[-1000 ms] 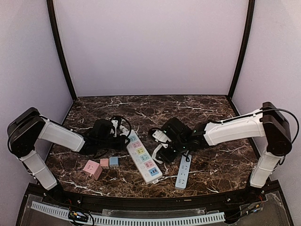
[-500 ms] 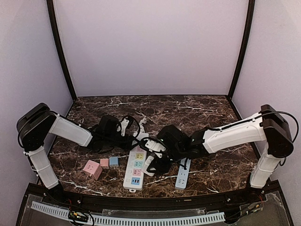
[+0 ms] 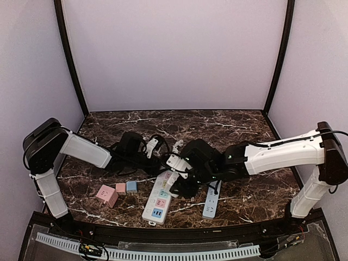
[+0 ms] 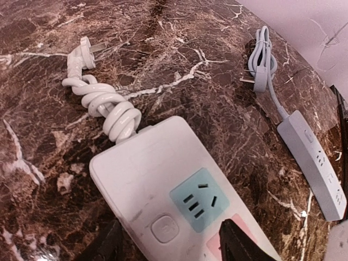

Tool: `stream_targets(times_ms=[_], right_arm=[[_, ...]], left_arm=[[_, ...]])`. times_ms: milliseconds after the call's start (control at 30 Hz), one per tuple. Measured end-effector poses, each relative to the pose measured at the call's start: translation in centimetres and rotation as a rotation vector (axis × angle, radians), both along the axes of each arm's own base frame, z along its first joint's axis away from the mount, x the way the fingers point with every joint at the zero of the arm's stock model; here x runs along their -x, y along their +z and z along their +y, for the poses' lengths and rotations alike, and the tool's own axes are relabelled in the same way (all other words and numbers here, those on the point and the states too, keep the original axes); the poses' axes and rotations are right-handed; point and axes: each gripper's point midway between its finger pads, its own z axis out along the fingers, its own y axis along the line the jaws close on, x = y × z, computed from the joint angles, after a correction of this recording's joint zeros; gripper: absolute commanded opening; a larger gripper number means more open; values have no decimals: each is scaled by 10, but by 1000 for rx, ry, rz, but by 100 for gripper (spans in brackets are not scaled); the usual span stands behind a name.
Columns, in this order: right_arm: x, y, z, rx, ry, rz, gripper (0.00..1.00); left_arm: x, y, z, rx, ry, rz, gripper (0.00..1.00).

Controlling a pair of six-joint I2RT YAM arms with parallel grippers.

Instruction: Insert the plug

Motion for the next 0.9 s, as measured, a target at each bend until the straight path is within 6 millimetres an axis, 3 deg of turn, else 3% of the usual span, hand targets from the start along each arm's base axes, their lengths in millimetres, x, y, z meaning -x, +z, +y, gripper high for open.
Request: stream_targets(times_ms=[167, 300, 467, 633, 900], right_arm=[[16, 16, 26, -16, 61, -42, 0], [20, 6, 37, 11, 89, -49, 0], [21, -17, 33, 92, 105, -34, 0], [22, -10, 40, 101, 125, -35, 0], [27, -3, 51, 104, 148, -26, 0]], left_arm=[[-12, 4, 11, -44, 80, -34, 81], [-19, 17, 24, -53, 162, -77, 86], [-20, 20, 51, -73, 284, -113, 88], [-13, 10, 74, -110, 357, -115, 88], [-11, 45, 86, -61, 398, -193, 88]])
